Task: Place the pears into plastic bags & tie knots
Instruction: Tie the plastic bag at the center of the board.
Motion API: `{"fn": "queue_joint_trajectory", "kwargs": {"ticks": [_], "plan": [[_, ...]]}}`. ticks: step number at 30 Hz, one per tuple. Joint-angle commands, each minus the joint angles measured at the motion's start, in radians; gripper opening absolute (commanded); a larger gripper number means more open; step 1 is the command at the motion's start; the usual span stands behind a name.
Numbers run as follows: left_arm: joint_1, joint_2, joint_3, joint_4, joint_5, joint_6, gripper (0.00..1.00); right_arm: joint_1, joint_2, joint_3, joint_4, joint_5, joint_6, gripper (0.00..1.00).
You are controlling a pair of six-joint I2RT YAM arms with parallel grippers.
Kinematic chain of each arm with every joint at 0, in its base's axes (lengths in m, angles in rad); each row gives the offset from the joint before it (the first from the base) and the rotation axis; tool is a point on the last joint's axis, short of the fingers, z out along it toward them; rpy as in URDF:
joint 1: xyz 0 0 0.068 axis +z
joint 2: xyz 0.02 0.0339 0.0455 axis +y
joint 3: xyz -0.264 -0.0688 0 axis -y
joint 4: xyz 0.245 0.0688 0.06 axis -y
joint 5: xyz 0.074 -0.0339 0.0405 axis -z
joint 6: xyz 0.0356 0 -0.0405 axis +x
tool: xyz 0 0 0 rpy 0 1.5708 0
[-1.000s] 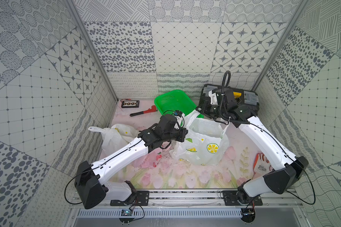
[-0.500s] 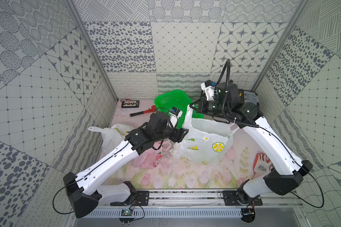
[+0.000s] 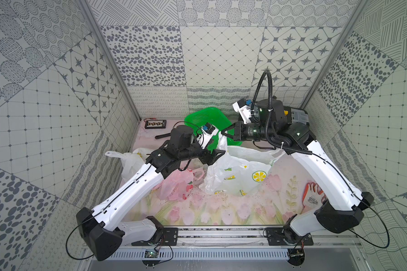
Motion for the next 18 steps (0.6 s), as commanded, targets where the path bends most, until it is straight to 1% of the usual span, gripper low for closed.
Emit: {"fn": "queue_joint_trajectory", "kwargs": {"ticks": [1,4,7,9,11,13,15,18], "plan": [[0.027,0.059,0.025,0.165,0.198,0.053,0.77,0.001,-0.026,-0.014,0.066,-0.061,0.022,0.06],[0.053,0.095,0.042,0.216,0.252,0.008,0.71,-0.001,-0.032,-0.026,0.082,-0.081,0.032,0.06],[0.056,0.122,0.052,0.246,0.318,-0.025,0.67,-0.017,-0.043,-0.047,0.095,-0.069,0.046,0.07],[0.057,0.124,0.06,0.222,0.347,-0.039,0.67,-0.043,-0.051,-0.066,0.104,-0.06,0.064,0.06],[0.056,0.099,0.055,0.163,0.335,-0.02,0.68,-0.06,-0.057,-0.073,0.104,-0.041,0.067,0.05],[0.057,0.049,0.016,0.113,0.3,0.012,0.71,-0.065,-0.059,-0.075,0.103,-0.032,0.065,0.06],[0.058,-0.012,-0.047,0.102,0.265,0.026,0.74,-0.068,-0.055,-0.075,0.109,-0.034,0.068,0.06],[0.057,-0.062,-0.096,0.097,0.264,0.008,0.78,-0.068,-0.043,-0.079,0.131,-0.047,0.084,0.06]]}}
